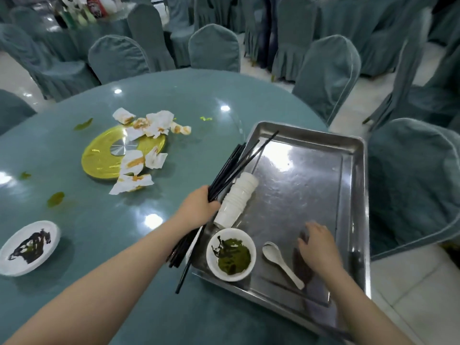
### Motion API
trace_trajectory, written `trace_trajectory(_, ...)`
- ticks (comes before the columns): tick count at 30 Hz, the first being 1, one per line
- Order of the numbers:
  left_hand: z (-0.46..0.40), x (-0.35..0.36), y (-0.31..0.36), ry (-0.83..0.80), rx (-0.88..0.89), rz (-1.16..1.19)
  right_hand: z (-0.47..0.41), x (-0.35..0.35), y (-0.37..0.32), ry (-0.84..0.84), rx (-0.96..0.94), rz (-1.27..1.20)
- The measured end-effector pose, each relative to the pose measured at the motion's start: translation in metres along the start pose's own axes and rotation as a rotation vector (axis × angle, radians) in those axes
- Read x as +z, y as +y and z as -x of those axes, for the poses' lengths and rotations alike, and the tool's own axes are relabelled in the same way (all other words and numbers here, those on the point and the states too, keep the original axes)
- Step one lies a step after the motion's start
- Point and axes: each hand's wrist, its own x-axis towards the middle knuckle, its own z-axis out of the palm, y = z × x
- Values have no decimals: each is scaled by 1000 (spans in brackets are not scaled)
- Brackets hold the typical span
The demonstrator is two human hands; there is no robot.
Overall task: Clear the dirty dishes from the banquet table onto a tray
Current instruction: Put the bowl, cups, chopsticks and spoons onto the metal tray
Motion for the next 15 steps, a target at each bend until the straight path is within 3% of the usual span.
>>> trace_trajectory(10, -101, 31, 92, -70, 94, 168, -49, 1, 30, -152, -19, 223)
trace_trajectory(15, -138, 69, 112, -48, 2, 311, -54, 6, 36, -149, -37, 221)
